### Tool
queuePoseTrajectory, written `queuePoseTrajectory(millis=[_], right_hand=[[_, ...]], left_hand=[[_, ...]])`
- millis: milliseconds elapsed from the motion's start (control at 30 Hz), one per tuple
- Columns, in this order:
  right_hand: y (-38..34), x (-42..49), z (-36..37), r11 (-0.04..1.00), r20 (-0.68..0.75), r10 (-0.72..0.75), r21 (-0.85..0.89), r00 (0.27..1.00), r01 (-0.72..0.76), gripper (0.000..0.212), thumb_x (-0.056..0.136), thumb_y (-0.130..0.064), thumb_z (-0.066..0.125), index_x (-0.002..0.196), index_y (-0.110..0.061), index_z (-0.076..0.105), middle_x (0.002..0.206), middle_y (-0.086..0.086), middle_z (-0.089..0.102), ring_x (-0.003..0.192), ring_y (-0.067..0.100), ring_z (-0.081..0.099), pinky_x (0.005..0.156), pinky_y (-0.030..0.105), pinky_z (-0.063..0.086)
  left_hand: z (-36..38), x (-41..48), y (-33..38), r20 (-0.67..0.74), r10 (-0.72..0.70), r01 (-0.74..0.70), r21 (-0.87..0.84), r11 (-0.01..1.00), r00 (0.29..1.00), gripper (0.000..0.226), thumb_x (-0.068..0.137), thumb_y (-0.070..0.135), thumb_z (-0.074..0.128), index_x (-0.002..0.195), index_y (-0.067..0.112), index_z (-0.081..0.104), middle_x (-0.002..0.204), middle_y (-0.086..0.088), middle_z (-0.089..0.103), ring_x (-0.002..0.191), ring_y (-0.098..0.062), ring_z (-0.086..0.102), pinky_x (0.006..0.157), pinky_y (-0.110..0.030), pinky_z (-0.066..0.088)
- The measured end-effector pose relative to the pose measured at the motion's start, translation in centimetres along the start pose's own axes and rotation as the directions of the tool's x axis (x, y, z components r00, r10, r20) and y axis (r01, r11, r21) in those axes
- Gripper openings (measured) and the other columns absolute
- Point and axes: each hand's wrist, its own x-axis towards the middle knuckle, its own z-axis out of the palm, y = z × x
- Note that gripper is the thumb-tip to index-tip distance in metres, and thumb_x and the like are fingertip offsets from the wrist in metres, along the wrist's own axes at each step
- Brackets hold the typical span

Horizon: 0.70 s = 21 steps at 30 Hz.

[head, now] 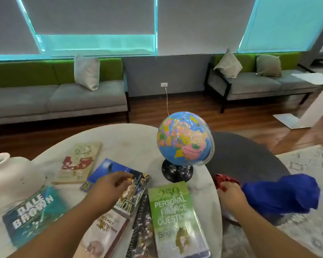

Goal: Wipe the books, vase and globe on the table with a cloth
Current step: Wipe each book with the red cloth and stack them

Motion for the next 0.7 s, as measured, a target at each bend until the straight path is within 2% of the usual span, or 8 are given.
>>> queuePoseTrajectory(millis=[67,200,300,400,467,500,600,700], right_hand=[[0.5,2.3,0.0,0.989,0.081,0.089,-0.129,0.993,-0.078,0.038,0.094,-0.021,0.052,0.131,-0.013,0.054,0.132,0.009,0.054,0.119,0.027,0.052,0.104,0.037,0.041],[0.7,6.3,-0.1,0.959,0.171,0.131,-0.273,0.976,-0.081,0.037,0.095,-0.022,0.049,0.132,-0.019,0.051,0.118,0.003,0.056,0.096,0.017,0.057,0.091,0.031,0.048],[2.2,8.6,0.5,0.926,0.198,0.104,-0.378,0.975,-0.022,0.048,0.093,-0.020,0.047,0.140,-0.022,0.042,0.140,0.007,0.042,0.117,0.022,0.051,0.103,0.034,0.042],[2.9,9.9,1.1,0.920,0.206,0.104,-0.391,0.973,-0.015,0.056,0.089,-0.021,0.048,0.144,-0.020,0.038,0.147,0.009,0.035,0.128,0.026,0.042,0.110,0.038,0.035],[2.9,10.3,1.8,0.894,0.269,0.101,-0.447,0.958,0.032,0.052,0.093,-0.025,0.045,0.144,-0.021,0.039,0.151,0.008,0.032,0.137,0.027,0.033,0.115,0.040,0.026],[2.7,10.5,2.0,0.883,0.295,0.093,-0.467,0.951,0.058,0.048,0.094,-0.026,0.044,0.142,-0.022,0.042,0.149,0.006,0.037,0.135,0.026,0.036,0.114,0.039,0.026],[1.7,10.8,1.8,0.916,0.202,0.101,-0.401,0.974,-0.012,0.035,0.089,-0.025,0.052,0.123,-0.028,0.057,0.113,0.001,0.060,0.097,0.019,0.058,0.087,0.033,0.049],[2.0,10.9,0.8,0.979,0.033,0.144,-0.148,0.989,-0.137,0.020,0.093,-0.020,0.049,0.100,-0.009,0.065,0.090,0.011,0.062,0.066,0.021,0.054,0.059,0.032,0.046]], left_hand=[[0.9,1.0,0.3,-0.009,-0.018,0.018,-0.037,0.999,1.000,0.015,0.093,0.025,0.060,0.103,0.036,0.062,0.103,0.009,0.071,0.094,-0.002,0.065,0.085,-0.024,0.050],[1.9,1.7,0.9,0.014,-0.067,0.068,-0.095,0.993,0.998,0.022,0.092,0.020,0.061,0.096,0.042,0.063,0.097,0.014,0.073,0.092,0.000,0.066,0.090,-0.029,0.052],[2.5,2.1,0.9,0.004,-0.107,0.106,-0.127,0.986,0.994,0.022,0.092,0.017,0.062,0.097,0.038,0.066,0.092,0.017,0.074,0.090,0.001,0.067,0.085,-0.019,0.052],[2.7,1.8,1.3,-0.004,-0.120,0.119,-0.120,0.986,0.993,0.022,0.092,0.015,0.062,0.098,0.036,0.065,0.088,0.023,0.073,0.084,0.006,0.067,0.072,-0.003,0.046],[2.6,1.5,1.0,-0.023,-0.142,0.139,-0.110,0.984,0.990,0.021,0.091,0.017,0.063,0.098,0.037,0.065,0.089,0.021,0.073,0.085,0.004,0.068,0.072,-0.005,0.047],[2.5,1.5,0.9,-0.031,-0.156,0.151,-0.116,0.982,0.987,0.021,0.091,0.018,0.063,0.098,0.037,0.066,0.089,0.021,0.073,0.085,0.002,0.068,0.076,-0.008,0.048],[2.4,1.2,0.4,-0.044,-0.202,0.195,-0.137,0.971,0.978,0.022,0.091,0.016,0.063,0.099,0.036,0.066,0.091,0.020,0.073,0.087,-0.001,0.069,0.086,-0.023,0.051],[2.7,1.1,0.6,-0.046,-0.204,0.195,-0.153,0.969,0.978,0.021,0.092,0.015,0.061,0.100,0.034,0.066,0.092,0.020,0.073,0.087,-0.002,0.069,0.086,-0.023,0.052]])
